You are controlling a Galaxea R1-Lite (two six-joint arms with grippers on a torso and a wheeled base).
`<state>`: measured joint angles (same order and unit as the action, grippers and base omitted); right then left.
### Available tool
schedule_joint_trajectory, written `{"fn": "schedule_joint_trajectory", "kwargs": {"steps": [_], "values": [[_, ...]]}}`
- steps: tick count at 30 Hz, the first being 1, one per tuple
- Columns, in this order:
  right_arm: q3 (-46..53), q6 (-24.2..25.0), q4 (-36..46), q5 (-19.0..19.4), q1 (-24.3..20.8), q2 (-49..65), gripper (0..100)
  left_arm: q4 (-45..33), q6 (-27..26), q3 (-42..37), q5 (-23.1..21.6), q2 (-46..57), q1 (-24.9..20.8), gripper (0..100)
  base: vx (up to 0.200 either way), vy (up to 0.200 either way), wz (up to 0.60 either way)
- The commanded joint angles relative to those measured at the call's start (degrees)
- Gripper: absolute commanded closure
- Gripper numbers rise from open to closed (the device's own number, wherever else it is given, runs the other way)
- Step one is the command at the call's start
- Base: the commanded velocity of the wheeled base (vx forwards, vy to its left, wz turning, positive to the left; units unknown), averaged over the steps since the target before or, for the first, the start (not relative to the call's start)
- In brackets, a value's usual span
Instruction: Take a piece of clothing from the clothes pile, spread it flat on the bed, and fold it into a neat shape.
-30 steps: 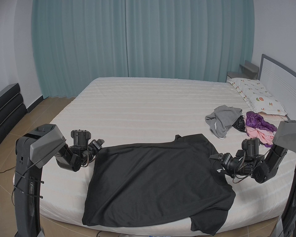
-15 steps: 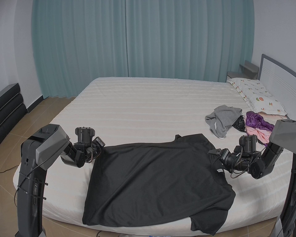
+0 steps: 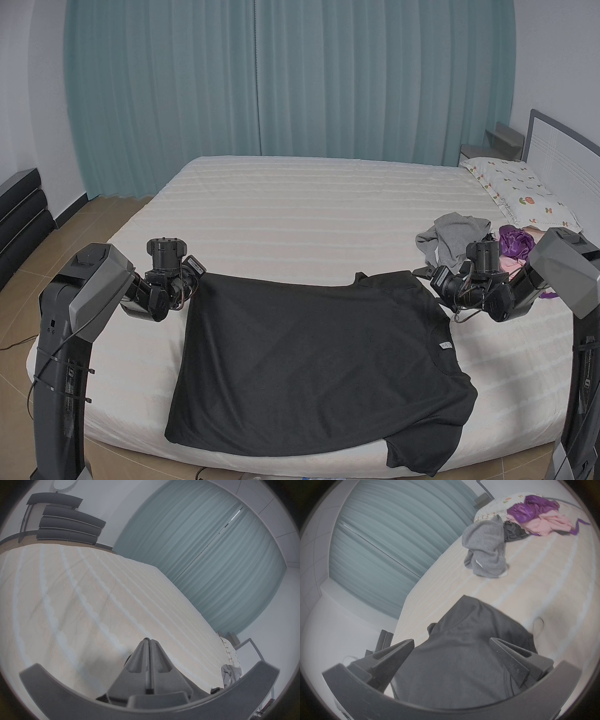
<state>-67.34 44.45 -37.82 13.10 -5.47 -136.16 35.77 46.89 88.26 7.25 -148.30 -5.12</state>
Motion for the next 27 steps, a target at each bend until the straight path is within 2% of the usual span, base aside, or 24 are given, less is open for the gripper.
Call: {"fn": "schedule_joint_trajectory", "kwargs": {"steps": [1, 16, 20, 27], "values": [[-15.36, -4.54, 8.2, -3.44, 0.02, -10.97, 0, -1.31, -0.04, 2.09, 1.18, 0.55, 0.73, 100, 0.0, 0.0, 0.0], [-29.08, -10.35, 11.8, -4.05, 0.55, -19.23, 0, -1.75, -0.04, 1.65, 1.18, 0.03, 0.37, 100, 0.0, 0.0, 0.0], [-32.42, -13.69, 12.59, -5.72, 0.64, -20.82, 0, -1.75, -0.04, 1.56, 1.18, -0.06, 0.46, 100, 0.0, 0.0, 0.0], [-36.37, -14.21, 13.38, -5.99, 0.64, -22.66, 0, -1.75, -0.04, 1.56, 1.18, -0.15, 0.55, 100, 0.0, 0.0, 0.0]]}}
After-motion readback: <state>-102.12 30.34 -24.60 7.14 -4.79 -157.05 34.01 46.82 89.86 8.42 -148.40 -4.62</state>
